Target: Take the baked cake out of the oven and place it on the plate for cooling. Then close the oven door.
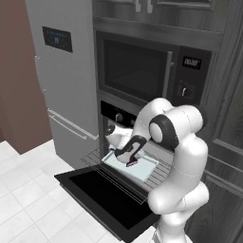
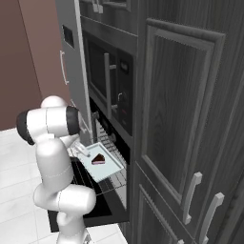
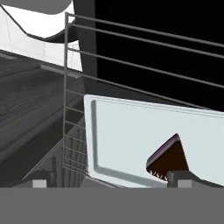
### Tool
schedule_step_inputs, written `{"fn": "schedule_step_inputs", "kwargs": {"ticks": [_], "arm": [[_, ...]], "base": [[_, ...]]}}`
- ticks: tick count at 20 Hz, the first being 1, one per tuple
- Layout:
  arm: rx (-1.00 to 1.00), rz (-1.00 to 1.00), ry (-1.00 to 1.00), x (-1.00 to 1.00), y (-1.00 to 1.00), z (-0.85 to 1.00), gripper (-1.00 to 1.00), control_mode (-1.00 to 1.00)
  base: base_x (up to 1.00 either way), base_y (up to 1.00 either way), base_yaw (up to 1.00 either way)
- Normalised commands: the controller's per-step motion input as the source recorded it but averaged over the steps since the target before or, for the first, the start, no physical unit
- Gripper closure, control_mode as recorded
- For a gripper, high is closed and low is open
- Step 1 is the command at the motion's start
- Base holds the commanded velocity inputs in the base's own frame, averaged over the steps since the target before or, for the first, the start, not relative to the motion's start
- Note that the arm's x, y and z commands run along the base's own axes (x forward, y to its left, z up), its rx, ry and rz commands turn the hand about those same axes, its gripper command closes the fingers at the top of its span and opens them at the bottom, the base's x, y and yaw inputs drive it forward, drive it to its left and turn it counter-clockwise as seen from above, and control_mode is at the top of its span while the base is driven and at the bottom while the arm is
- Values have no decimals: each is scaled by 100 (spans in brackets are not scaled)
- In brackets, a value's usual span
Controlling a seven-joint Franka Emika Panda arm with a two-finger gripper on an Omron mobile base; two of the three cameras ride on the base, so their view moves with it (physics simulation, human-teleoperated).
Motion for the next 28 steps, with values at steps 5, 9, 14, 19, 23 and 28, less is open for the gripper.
{"fn": "schedule_step_inputs", "kwargs": {"ticks": [5, 9, 14, 19, 23, 28], "arm": [[6, 3, 1, 0, -28, -16, -100, -100], [11, 3, 0, 0, -23, -18, -100, -100], [13, 2, 0, 0, -3, -9, -100, -100], [10, 2, 0, 4, 0, -15, -100, -100], [6, 1, 0, 10, 0, -12, -100, -100], [2, 1, 0, 17, 0, -8, -100, -100]], "base": [[0, 0, 0], [0, 0, 0], [0, 0, 0], [0, 0, 0], [0, 0, 0], [0, 0, 0]]}}
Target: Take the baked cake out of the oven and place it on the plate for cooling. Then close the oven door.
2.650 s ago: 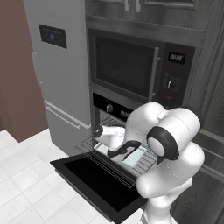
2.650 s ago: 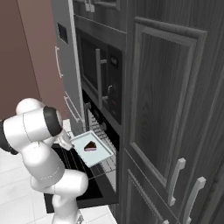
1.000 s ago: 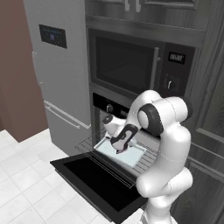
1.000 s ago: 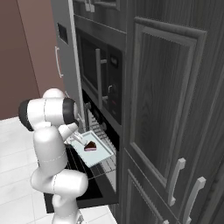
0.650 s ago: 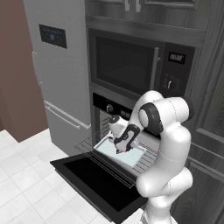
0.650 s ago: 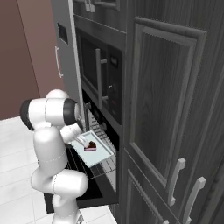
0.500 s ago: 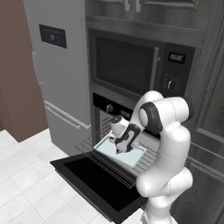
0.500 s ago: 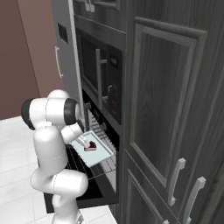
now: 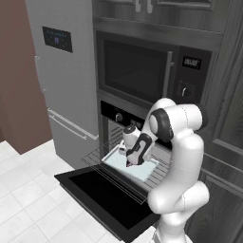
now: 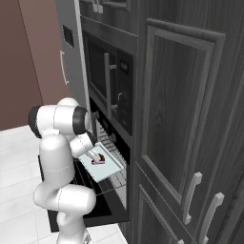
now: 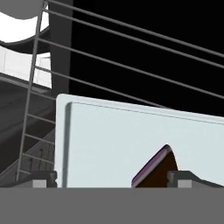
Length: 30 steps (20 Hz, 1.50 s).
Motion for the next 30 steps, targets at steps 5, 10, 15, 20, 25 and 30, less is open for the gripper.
{"fn": "schedule_step_inputs", "kwargs": {"ticks": [5, 10, 15, 20, 25, 30], "arm": [[0, 1, 0, 15, 1, -12, -100, -100], [0, 0, 1, 15, 2, -19, -100, -100], [0, 0, 1, 19, 0, -22, -100, -100], [0, 0, 0, 16, 0, -22, -100, -100], [0, 1, 0, 16, 0, -19, -100, -100], [0, 1, 1, 19, 2, -18, -100, -100]], "base": [[0, 0, 0], [0, 0, 0], [0, 0, 0], [0, 0, 0], [0, 0, 0], [0, 0, 0]]}}
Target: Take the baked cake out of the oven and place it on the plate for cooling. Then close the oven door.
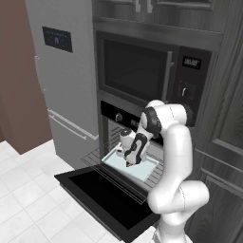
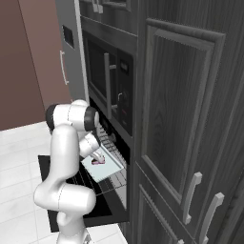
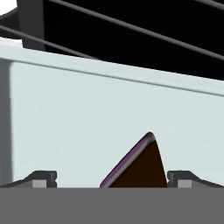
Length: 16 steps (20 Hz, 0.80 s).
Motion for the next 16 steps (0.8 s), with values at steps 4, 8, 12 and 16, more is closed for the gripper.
{"fn": "schedule_step_inputs", "kwargs": {"ticks": [4, 8, 12, 16], "arm": [[0, 1, 0, 20, 3, -15, -100, -100], [0, 1, 0, 19, 1, -14, -100, -100], [0, 1, 1, 13, 0, -16, -100, -100], [0, 0, 3, 7, 0, -18, -100, -100]], "base": [[0, 0, 0], [0, 0, 0], [0, 0, 0], [0, 0, 0]]}}
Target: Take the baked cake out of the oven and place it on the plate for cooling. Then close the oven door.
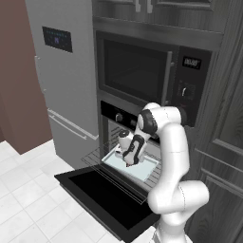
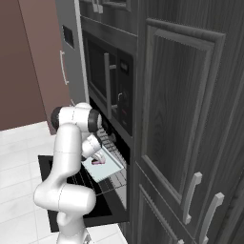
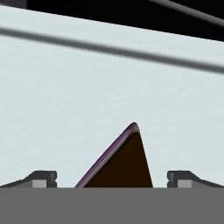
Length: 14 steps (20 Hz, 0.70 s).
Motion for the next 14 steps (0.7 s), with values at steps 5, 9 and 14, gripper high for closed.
{"fn": "schedule_step_inputs", "kwargs": {"ticks": [5, 9, 14], "arm": [[0, 0, 3, 4, 0, -16, -100, -100], [0, 0, 2, 1, 0, -14, -100, -100], [0, 0, 2, 1, 3, -15, 100, -100]], "base": [[0, 0, 0], [0, 0, 0], [0, 0, 0]]}}
